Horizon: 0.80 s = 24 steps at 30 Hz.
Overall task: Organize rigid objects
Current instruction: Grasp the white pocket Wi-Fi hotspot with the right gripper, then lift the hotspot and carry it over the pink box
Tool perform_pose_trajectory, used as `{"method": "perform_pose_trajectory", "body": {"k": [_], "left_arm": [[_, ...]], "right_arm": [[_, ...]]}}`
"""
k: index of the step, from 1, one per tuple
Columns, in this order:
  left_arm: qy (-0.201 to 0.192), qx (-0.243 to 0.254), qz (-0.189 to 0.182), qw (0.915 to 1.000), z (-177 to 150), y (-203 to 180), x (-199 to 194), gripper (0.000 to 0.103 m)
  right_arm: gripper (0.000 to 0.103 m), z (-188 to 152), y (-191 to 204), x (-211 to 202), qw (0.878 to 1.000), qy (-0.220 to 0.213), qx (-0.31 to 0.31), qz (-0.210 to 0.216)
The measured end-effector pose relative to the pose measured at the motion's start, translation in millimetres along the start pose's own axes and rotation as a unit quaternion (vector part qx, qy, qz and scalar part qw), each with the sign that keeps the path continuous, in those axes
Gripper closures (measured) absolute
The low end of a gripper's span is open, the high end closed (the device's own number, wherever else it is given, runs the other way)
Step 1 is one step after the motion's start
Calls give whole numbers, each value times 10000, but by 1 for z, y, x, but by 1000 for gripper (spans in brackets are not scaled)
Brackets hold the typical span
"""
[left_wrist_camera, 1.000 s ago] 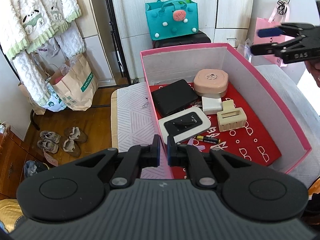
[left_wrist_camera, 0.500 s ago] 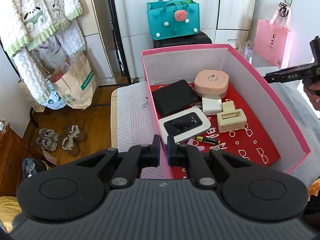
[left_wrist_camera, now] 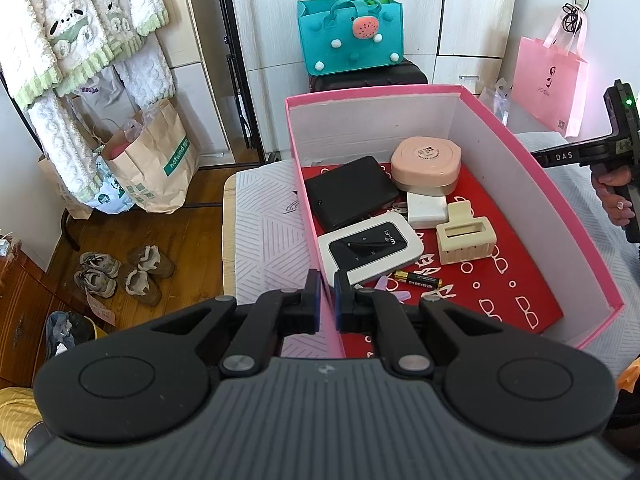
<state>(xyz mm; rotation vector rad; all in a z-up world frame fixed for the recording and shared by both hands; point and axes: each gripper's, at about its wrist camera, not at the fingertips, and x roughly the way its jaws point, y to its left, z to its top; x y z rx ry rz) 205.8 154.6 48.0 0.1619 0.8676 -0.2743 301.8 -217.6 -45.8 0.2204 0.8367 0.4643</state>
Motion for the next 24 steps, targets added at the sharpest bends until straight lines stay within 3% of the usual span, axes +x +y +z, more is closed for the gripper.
{"method": "perform_pose_trajectory", "body": {"k": [6, 8, 11, 16, 24], "left_arm": [[3, -1, -2, 10000, 0, 0, 0, 97], [0, 4, 0, 10000, 0, 0, 0, 97], [1, 5, 2, 10000, 0, 0, 0, 97], [-3, -3, -8, 10000, 0, 0, 1, 97], [0, 5, 4, 10000, 0, -1, 1, 97]], "right_arm": [[82, 1, 16, 2, 9992, 43, -387, -69], [62, 1, 26, 4, 9970, 91, -729, -254], [50, -3, 37, 6, 9926, 184, -1143, -357], [44, -8, 55, 12, 9806, 334, -1887, -416], [24, -3, 65, 21, 9682, 395, -2428, -461]]}}
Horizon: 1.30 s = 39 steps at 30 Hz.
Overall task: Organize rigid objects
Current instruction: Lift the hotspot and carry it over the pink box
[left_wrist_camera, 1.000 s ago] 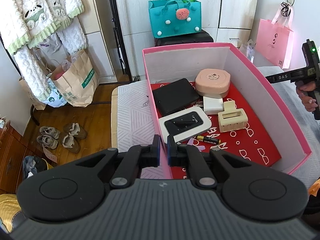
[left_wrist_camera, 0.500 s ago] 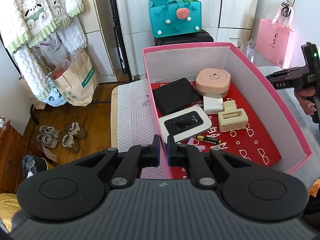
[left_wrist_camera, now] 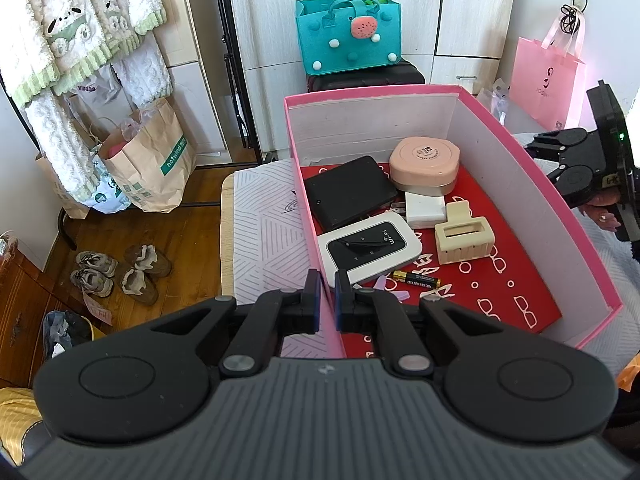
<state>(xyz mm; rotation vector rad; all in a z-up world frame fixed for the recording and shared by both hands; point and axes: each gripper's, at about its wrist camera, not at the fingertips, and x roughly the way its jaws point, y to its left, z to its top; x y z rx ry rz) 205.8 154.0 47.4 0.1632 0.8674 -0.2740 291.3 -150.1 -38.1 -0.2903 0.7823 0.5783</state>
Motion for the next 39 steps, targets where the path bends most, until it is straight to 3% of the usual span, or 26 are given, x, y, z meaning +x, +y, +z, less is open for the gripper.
{"method": "perform_pose_trajectory", "body": {"k": [2, 4, 6, 11, 17, 30, 34, 39], "left_arm": [[3, 2, -15, 10000, 0, -1, 1, 96], [15, 19, -11, 10000, -1, -3, 2, 96], [26, 41, -5, 10000, -1, -4, 2, 96], [54, 37, -19, 10000, -1, -3, 1, 96], [67, 26, -13, 10000, -2, -2, 0, 96], [90, -10, 0, 10000, -5, -1, -3, 96], [104, -37, 1, 9999, -5, -1, -4, 96], [108, -12, 26, 9999, -5, -2, -5, 96]], "right_arm": [[13, 1, 0, 1, 9996, 67, -274, -6], [11, 1, -3, 8, 9971, 245, -714, 135], [8, 1, -7, 9, 9932, 134, -1116, 286], [0, 7, -21, 13, 9846, 169, -1598, 686], [0, 7, -43, 21, 9794, -51, -1607, 1226], [0, 7, -51, 24, 9681, -232, -1946, 1561], [0, 11, -48, 28, 9680, -218, -1938, 1579], [0, 7, -42, 22, 9799, -137, -1582, 1209]]}}
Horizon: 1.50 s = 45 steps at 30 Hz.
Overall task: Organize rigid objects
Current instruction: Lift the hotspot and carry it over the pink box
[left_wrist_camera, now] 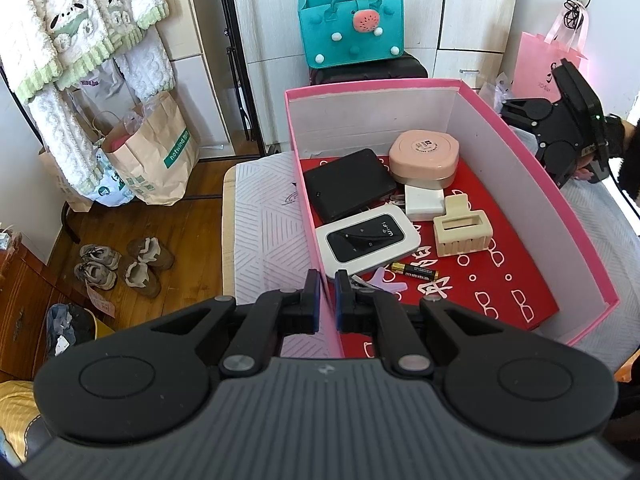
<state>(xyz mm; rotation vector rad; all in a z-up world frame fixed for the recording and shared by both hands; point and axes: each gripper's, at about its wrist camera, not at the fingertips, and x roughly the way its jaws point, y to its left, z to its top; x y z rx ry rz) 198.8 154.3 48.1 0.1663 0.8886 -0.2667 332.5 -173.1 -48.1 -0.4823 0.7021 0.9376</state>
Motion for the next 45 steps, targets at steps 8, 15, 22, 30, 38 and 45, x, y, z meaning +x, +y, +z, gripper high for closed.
{"method": "perform_pose_trajectory", "body": {"k": [8, 15, 22, 30, 38, 45], "left_arm": [[-13, 26, -23, 10000, 0, 0, 0, 96], [-54, -26, -77, 10000, 1, 4, 0, 96], [-55, -32, -65, 10000, 1, 5, 0, 96], [-45, -56, -69, 10000, 3, 5, 0, 96], [-25, -104, -79, 9999, 5, 7, 1, 96], [-19, -157, -98, 9998, 7, 9, 2, 95]], "right_arm": [[26, -22, 17, -32, 9999, 103, 95, 64], [23, -27, 25, -46, 9987, 113, 440, -244], [11, -18, 5, -30, 9960, 39, 883, -107], [2, -9, -18, -5, 9977, 312, 490, 344], [0, 10, -29, 10, 9914, 727, -495, 966], [0, 29, -32, 25, 9843, 988, -839, 1198]]}}
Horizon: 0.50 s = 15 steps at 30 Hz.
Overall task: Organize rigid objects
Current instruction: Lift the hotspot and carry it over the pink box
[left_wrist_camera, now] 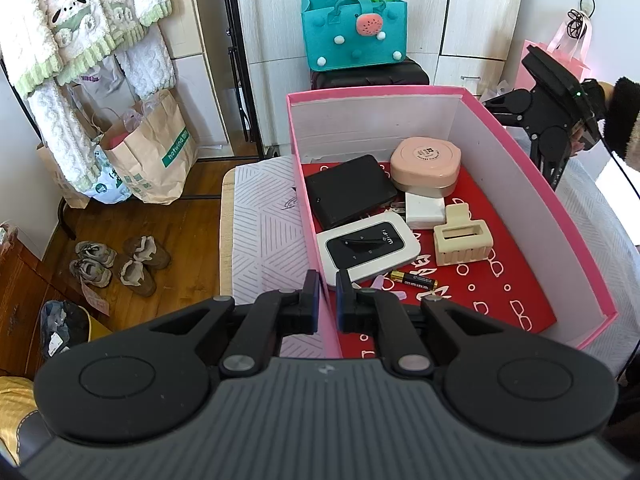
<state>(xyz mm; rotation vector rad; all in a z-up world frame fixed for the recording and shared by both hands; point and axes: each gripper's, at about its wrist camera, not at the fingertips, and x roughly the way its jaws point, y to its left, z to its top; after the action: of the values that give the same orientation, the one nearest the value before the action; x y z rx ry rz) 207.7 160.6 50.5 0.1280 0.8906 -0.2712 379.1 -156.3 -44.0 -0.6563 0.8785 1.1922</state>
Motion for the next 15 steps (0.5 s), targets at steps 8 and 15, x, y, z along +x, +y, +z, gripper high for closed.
{"method": "perform_pose_trajectory", "body": {"k": [8, 15], "left_arm": [[13, 29, -47, 10000, -1, 0, 0, 95], [25, 129, -69, 9999, -1, -2, 0, 95]], "right_arm": [[1, -15, 24, -7, 9896, -403, 1142, -775], [1, -25, 66, -49, 9751, -861, 1384, -1503]]}}
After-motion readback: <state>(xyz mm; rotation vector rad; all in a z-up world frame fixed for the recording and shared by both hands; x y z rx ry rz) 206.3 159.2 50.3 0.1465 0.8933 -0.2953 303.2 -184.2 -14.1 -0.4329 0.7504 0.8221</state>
